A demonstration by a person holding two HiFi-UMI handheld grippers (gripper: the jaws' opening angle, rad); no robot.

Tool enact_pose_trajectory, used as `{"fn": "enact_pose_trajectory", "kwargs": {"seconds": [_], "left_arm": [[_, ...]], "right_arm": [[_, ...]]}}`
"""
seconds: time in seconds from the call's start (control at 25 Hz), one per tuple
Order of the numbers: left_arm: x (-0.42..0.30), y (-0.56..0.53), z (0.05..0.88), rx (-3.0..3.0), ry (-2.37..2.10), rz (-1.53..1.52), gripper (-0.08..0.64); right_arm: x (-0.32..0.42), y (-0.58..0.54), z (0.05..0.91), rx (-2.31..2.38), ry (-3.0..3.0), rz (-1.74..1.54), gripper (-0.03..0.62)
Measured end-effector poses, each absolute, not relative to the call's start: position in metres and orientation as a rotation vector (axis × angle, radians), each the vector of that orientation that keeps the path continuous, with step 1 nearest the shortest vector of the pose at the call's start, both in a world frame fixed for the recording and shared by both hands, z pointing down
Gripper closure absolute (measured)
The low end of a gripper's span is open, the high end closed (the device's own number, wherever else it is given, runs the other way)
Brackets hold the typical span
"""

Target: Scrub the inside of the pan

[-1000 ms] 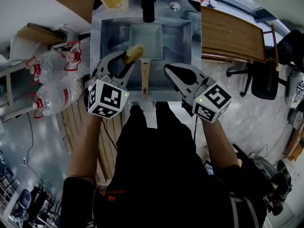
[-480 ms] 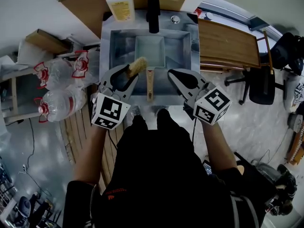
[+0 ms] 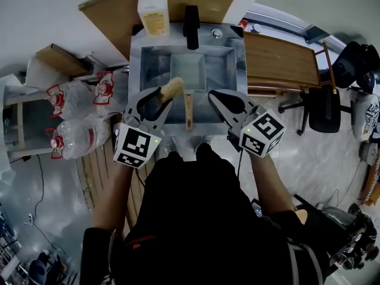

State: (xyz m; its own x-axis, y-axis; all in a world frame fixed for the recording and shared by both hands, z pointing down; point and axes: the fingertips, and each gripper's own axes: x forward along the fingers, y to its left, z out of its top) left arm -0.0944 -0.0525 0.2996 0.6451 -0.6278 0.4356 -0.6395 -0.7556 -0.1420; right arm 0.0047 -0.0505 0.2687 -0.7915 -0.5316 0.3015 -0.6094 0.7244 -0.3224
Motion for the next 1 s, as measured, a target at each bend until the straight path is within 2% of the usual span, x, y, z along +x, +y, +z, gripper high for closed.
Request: {"fn": "enact_pose_trajectory", "kwargs": {"seconds": [1.0], "left_arm": [[-0.096,-0.063,0.287,2.843,-1.084,0.692,0.4]], "right_arm": [[0.002,-0.063,0.258,0.933,-2.749,0.56,0.588]]}}
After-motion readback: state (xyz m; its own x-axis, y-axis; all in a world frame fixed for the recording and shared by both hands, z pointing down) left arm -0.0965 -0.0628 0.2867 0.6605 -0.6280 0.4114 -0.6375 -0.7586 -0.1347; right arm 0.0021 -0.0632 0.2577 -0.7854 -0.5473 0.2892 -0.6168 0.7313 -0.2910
